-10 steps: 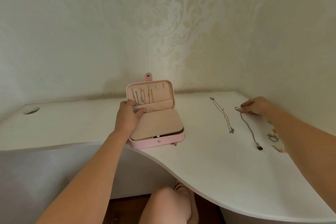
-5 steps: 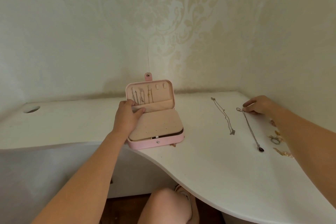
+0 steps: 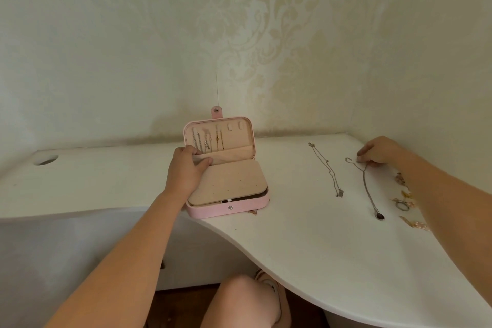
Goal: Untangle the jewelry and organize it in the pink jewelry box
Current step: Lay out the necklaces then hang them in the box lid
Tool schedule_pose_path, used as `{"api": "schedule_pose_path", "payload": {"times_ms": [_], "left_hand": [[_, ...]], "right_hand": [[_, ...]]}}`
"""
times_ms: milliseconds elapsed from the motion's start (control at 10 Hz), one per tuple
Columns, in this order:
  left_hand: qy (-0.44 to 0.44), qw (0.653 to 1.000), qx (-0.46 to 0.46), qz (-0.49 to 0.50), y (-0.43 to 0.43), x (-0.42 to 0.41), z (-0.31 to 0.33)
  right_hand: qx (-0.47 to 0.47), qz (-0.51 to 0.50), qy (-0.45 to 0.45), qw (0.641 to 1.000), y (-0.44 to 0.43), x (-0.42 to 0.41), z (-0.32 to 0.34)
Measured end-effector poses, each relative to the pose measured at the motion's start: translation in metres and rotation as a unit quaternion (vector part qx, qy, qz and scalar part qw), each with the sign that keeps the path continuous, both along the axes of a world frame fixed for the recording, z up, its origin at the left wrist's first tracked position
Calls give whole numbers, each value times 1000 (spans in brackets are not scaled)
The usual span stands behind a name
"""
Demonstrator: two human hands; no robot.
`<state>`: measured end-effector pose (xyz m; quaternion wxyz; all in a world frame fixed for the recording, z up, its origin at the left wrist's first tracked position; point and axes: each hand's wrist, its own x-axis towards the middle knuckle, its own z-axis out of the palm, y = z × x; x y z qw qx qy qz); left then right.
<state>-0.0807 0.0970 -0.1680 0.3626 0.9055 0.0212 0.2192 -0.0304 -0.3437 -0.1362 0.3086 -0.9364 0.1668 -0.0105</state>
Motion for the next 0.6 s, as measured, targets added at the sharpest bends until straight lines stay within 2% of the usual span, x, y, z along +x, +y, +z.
{"api": "schedule_pose_path", "payload": {"times_ms": [300,500,600], "left_hand": [[-3,1000,3,-1,1,1,0],[-2,1000,5,-1,0,0,-1],[-2,1000,2,-3,1,0,-1]], "right_hand": [[-8,43,42,998,2,4,5],[-80,36,52,995,6,2,4],[-64,35,43,996,5,3,0]]}}
